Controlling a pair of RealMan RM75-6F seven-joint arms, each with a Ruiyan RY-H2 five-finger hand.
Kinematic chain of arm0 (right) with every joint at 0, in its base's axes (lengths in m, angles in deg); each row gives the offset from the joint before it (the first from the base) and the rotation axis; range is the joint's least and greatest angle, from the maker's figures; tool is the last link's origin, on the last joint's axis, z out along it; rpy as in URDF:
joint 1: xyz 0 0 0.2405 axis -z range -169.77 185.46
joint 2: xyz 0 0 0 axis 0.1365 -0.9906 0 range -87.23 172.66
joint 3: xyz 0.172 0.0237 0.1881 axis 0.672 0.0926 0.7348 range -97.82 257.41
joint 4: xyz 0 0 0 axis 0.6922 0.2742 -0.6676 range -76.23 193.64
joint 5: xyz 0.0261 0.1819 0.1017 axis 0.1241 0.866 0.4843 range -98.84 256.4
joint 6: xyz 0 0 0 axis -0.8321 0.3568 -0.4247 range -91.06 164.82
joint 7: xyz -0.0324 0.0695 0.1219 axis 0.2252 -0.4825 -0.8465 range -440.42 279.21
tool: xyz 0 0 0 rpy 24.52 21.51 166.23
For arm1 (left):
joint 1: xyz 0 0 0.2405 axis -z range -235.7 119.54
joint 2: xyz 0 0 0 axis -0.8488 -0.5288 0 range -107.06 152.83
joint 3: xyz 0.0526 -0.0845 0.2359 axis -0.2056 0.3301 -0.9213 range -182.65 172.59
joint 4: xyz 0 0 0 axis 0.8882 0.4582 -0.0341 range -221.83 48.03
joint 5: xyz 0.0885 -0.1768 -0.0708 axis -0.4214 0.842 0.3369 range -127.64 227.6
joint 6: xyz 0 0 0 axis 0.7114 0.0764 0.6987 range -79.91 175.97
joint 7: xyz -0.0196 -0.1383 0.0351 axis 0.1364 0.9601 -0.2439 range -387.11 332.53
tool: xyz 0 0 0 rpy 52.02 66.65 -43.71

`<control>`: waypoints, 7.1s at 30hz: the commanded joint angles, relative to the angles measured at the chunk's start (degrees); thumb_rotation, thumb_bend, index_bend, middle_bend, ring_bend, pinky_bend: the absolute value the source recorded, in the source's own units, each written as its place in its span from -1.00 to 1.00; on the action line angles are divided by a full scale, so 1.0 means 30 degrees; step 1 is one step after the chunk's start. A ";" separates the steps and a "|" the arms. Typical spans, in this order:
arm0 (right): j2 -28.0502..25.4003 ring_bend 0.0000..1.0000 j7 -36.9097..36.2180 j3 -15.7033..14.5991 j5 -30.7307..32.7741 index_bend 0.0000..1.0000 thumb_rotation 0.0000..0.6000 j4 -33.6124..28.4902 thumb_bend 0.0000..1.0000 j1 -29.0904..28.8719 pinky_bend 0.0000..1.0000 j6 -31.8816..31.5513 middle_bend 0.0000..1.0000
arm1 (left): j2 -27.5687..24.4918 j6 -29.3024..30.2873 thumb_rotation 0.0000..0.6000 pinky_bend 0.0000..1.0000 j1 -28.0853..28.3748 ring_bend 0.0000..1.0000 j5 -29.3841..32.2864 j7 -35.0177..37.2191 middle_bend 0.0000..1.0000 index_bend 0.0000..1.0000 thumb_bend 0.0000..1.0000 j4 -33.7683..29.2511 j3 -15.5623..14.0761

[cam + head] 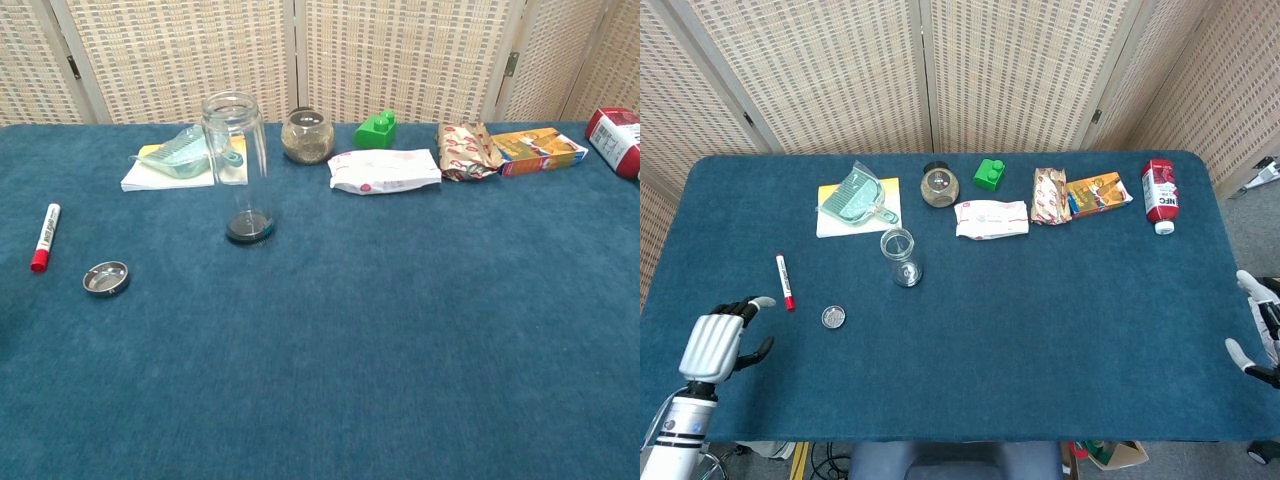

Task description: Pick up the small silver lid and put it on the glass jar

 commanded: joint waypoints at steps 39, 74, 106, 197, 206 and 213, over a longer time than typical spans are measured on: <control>0.0128 -0.84 -0.0225 -0.0077 0.0499 -0.96 1.00 0.0419 -0.39 0.0078 -0.53 0.0439 -0.61 | 0.6330 -0.7120 1.00 1.00 0.5761 0.87 0.2928 -0.0695 0.94 0.02 -0.32 0.8343 0.0362; 0.0290 -0.84 -0.0397 0.0005 0.0652 -0.96 1.00 0.0619 -0.39 -0.0023 -0.53 0.0693 -0.61 | 0.6726 -0.7289 1.00 1.00 0.6139 0.93 0.3902 -0.0301 1.00 0.22 -0.02 0.9176 0.0091; 0.0317 -0.84 -0.0537 0.0091 0.0540 -0.96 1.00 0.0634 -0.39 0.0053 -0.53 0.0412 -0.61 | 0.2173 -0.5614 1.00 1.00 0.6497 0.96 0.3687 -0.0479 1.00 0.28 0.03 0.2839 0.1602; 0.0251 -0.84 -0.0902 0.0028 0.0462 -0.96 1.00 0.0963 -0.39 0.0352 -0.53 -0.0025 -0.61 | 0.4632 -0.5637 1.00 1.00 1.3339 0.96 0.7768 -0.4539 1.00 0.09 -0.21 0.4469 0.3910; 0.0253 -0.84 -0.0966 0.0026 0.0471 -0.96 1.00 0.1010 -0.39 0.0407 -0.53 -0.0078 -0.61 | 0.4625 -0.5342 1.00 1.00 1.3345 0.95 0.7909 -0.4901 1.00 0.02 -0.28 0.4128 0.3815; 0.0289 -0.84 -0.0995 0.0027 0.0497 -0.96 1.00 0.1066 -0.39 0.0420 -0.53 -0.0054 -0.61 | 0.4120 -0.4841 1.00 1.00 1.2866 0.96 0.7704 -0.4383 1.00 0.02 -0.28 0.3224 0.3782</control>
